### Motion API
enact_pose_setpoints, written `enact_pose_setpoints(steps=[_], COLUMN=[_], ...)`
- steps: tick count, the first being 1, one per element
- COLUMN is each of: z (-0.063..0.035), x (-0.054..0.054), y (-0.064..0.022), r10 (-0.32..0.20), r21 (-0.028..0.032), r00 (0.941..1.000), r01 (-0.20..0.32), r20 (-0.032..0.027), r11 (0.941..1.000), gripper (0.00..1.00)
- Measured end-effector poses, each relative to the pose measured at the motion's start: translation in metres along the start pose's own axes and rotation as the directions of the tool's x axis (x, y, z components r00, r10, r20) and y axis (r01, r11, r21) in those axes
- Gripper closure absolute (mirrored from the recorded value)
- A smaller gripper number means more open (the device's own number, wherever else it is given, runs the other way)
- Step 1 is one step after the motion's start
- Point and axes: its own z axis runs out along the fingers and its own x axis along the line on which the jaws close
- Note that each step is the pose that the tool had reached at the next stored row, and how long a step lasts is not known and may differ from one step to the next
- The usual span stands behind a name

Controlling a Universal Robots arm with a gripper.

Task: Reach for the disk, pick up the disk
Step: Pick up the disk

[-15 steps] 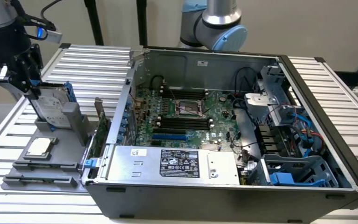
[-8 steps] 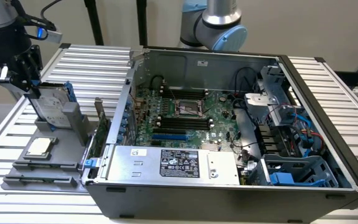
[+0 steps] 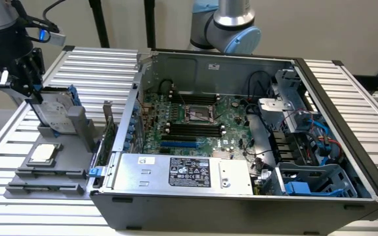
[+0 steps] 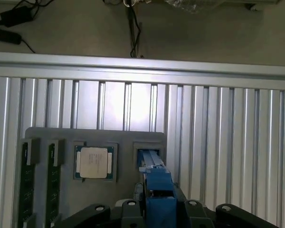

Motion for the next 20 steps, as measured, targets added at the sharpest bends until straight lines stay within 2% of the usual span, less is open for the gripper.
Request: enact_pose_setpoints(steps=[6,20], z=[-0.0001,-0.0001], x=[0.0033,0.0036], y=[-0.0004,-0.0005], r10=[0.001,0.001], r21=[-0.0001,0.0], r00=[1.0,1.0], r01=[-0.001,-0.001], r20=[0.0,0.0007], r11=[1.0,1.0], gripper=[0.67,0.67])
